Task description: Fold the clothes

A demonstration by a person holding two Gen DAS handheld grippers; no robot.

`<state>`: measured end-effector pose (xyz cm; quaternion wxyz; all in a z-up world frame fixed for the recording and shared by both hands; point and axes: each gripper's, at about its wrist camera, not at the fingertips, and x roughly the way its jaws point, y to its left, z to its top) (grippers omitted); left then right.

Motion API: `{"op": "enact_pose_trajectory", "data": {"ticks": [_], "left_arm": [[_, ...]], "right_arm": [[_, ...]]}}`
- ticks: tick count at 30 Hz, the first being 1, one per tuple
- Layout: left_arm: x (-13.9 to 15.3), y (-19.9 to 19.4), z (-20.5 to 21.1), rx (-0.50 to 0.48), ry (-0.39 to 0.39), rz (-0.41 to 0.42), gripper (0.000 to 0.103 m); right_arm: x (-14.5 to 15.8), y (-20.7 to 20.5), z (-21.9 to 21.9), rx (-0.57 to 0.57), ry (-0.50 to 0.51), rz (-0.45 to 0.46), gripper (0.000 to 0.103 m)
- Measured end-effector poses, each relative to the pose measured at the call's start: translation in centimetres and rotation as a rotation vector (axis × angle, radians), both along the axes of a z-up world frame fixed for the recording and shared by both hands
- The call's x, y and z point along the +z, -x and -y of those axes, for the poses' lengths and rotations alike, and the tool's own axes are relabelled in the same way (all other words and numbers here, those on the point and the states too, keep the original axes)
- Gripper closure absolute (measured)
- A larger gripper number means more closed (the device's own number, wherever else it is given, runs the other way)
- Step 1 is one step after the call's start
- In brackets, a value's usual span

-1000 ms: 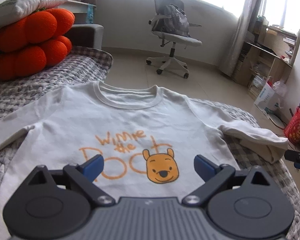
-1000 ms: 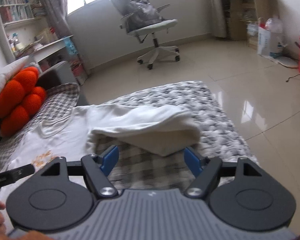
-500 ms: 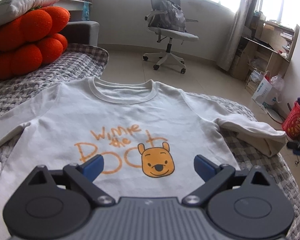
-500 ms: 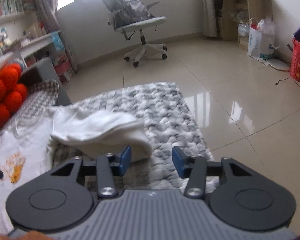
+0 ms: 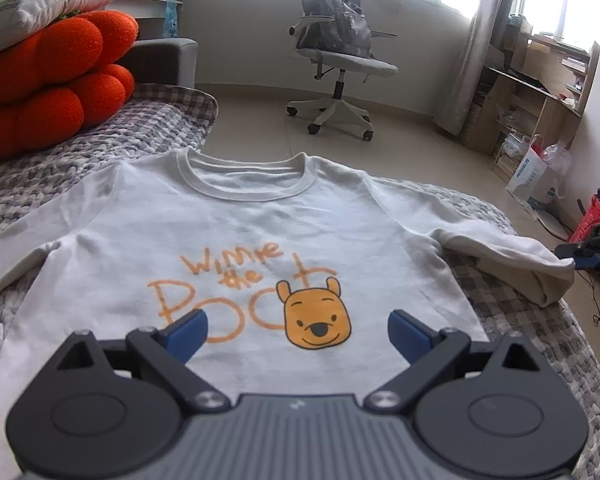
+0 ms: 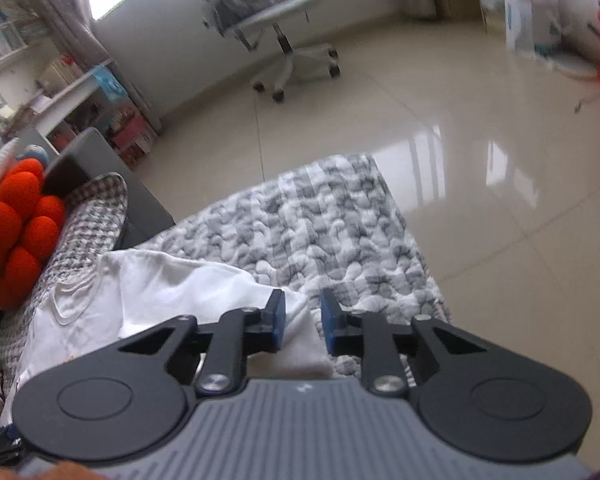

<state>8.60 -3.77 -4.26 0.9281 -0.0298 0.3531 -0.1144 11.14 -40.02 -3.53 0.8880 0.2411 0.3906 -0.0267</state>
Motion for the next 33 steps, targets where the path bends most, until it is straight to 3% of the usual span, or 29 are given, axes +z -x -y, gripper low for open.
{"op": "enact_pose_trajectory", "data": {"ticks": [3,4,7,18,21,25,33], "left_arm": [[0.0,0.0,0.1,-0.001,-0.001,-0.003,0.006],[-0.1,0.0,0.1,-0.002,-0.001,-0.004,0.006],[-0.1,-0.1,0.0,-0.001,-0.005,-0.005,0.006],[0.0,-0.2,-0.5,0.014,0.012,-0.015,0.006],[0.0,-0.1,-0.4,0.006,0.014,-0.017,0.006],[0.0,-0.1,-0.3,0.002,0.015,-0.019,0.006],[-0.1,-0.3,-0.4,0.003,0.014,-0.026,0.006]], "right_arm": [[-0.6,-0.8,0.3,0.002,-0.026,-0.063,0.086],[-0.8,-0.9,0.2,0.003,-0.02,-0.083,0.094],[-0.3,-0.7,0.1,-0.007,0.008,-0.095,0.096],[7.5,1.8,-2.5,-0.079,0.177,0.15,0.097],[8.3,2.9,-3.0,-0.116,0.203,0.219,0.097],[6.5,4.8,-2.6,-0.192,0.142,0.24,0.097],[-0.4,10.5,-1.2,-0.348,-0.029,0.157,0.097]]}}
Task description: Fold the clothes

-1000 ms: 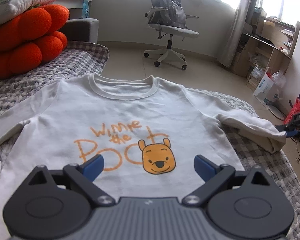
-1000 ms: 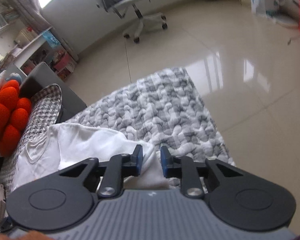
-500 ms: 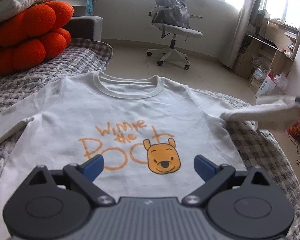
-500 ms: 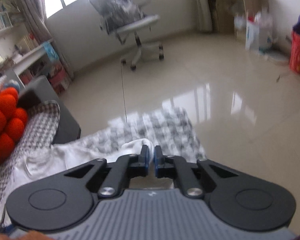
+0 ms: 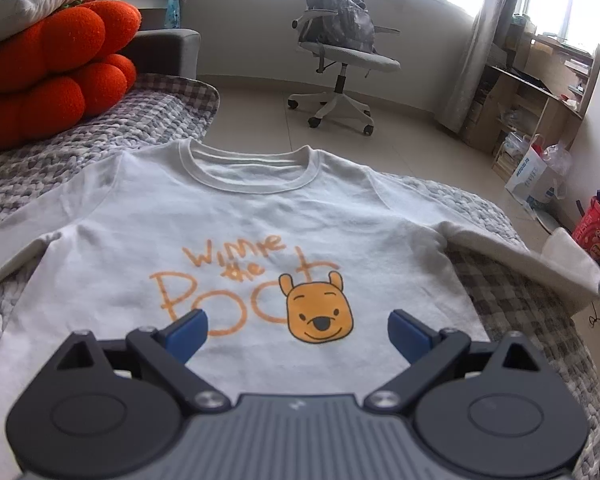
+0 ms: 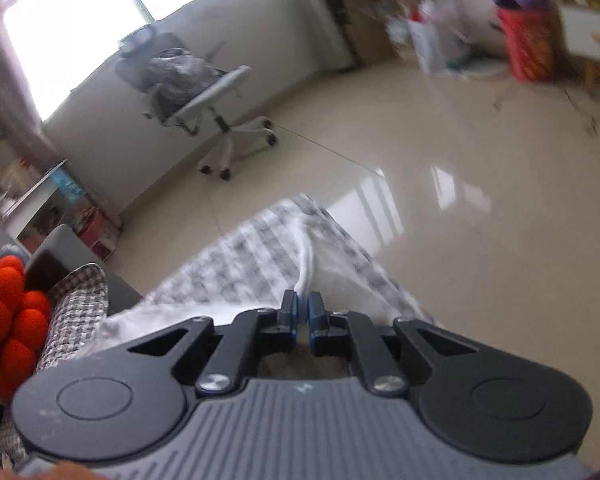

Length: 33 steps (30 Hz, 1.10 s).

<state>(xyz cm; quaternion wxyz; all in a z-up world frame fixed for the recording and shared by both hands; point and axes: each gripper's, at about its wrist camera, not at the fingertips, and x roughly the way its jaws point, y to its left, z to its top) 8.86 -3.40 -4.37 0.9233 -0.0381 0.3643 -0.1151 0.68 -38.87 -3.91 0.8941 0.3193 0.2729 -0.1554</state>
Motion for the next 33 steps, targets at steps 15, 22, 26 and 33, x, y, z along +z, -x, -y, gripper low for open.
{"op": "enact_pose_trajectory", "data": {"ticks": [15,22,26,33], "left_arm": [[-0.3,0.3,0.9,-0.015,-0.019,-0.006,0.006],[-0.5,0.3,1.2,-0.015,-0.031,-0.01,0.006],[-0.5,0.3,1.1,-0.012,-0.035,-0.011,0.006],[-0.6,0.4,1.1,-0.019,-0.04,-0.012,0.006]], "right_arm": [[0.3,3.0,-1.5,0.002,0.039,-0.039,0.087],[1.8,-0.6,-3.0,0.116,0.078,0.014,0.087],[0.9,-3.8,-4.2,0.146,0.096,-0.013,0.087],[-1.8,-6.9,-4.1,0.08,0.165,-0.098,0.087]]}}
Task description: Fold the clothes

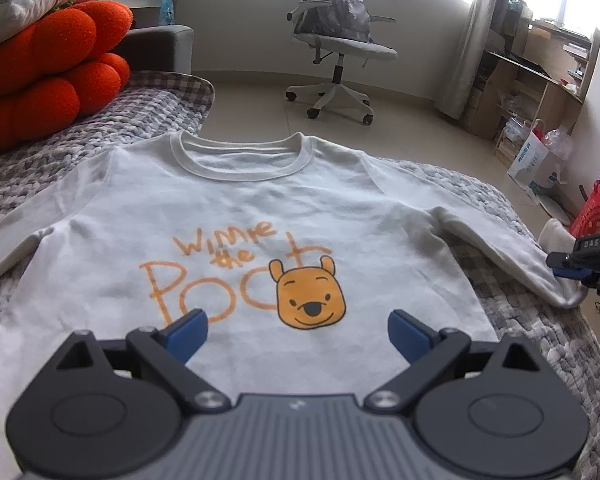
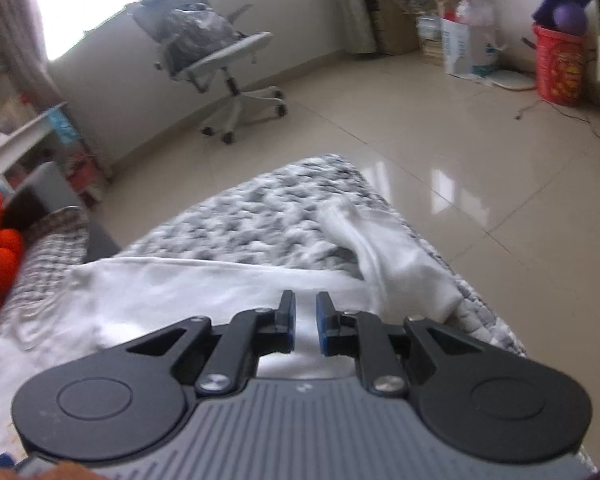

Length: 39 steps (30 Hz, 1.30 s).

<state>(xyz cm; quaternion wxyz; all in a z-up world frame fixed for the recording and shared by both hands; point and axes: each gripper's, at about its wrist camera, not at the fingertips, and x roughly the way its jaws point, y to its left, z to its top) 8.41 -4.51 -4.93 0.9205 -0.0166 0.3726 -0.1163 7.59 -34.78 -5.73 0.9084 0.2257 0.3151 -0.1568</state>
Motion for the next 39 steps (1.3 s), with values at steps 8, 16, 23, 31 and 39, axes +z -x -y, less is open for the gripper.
{"op": "enact_pose_trajectory", "data": {"ticks": [8,16,23,31,39], "left_arm": [[0.2,0.1,0.1,-0.003,0.007,0.0,0.006],[0.3,0.1,0.0,0.005,0.01,-0.003,0.006],[0.1,0.0,0.1,-0.003,0.0,-0.006,0.006],[-0.3,0.0,0.4,-0.001,-0.023,-0.011,0.006],[-0.7,-0.2,0.9,-0.004,-0.035,-0.025,0.006]], "right_arm": [[0.1,3.2,2.5,-0.115,-0.008,0.011,0.087],[0.8,7.1,3.9,-0.189,-0.038,0.013,0.087],[1.0,7.1,5.0,-0.164,-0.04,0.019,0.055],[-1.1,3.6,8.6,0.017,-0.136,0.017,0.055],[-2.5,2.0,8.8,0.175,-0.112,0.016,0.082]]}}
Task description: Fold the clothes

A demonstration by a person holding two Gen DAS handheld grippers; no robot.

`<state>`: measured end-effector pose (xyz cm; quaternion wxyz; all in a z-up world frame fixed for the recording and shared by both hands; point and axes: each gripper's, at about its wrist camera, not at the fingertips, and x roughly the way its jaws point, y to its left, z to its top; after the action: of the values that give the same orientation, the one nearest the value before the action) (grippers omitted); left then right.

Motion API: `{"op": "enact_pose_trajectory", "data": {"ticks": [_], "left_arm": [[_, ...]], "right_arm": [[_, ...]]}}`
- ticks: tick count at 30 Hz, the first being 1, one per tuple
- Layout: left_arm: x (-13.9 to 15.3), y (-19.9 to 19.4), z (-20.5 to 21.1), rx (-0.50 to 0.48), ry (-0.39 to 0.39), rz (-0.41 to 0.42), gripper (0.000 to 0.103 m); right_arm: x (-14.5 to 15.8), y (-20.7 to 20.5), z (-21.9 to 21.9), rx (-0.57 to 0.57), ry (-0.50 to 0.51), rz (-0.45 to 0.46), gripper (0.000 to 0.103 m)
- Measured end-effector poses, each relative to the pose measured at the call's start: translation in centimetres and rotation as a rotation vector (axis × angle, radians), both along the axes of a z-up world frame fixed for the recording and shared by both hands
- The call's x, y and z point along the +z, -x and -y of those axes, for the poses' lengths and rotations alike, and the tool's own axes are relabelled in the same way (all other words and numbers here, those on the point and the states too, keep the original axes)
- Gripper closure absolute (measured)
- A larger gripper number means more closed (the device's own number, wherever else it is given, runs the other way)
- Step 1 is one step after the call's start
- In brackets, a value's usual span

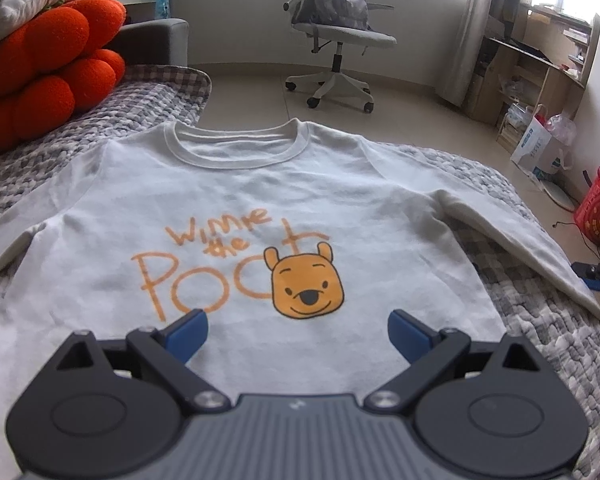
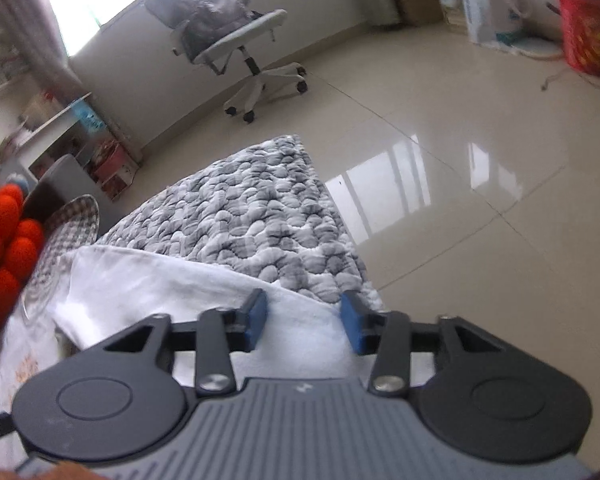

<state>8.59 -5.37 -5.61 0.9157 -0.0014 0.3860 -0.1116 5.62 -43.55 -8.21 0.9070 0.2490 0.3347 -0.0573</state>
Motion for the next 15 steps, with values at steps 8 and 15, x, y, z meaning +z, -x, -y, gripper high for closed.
{"op": "enact_pose_trajectory", "data": {"ticks": [8,15], "left_arm": [[-0.1,0.1,0.2,-0.005,-0.005,-0.002,0.006],[0.0,0.0,-0.2,-0.001,-0.003,-0.001,0.006]], "right_arm": [[1.3,-0.4,-0.5,-0.024,0.145,0.012,0.101],[2.0,-2.3,-0.2,-0.061,0.228,0.02,0.101]]}}
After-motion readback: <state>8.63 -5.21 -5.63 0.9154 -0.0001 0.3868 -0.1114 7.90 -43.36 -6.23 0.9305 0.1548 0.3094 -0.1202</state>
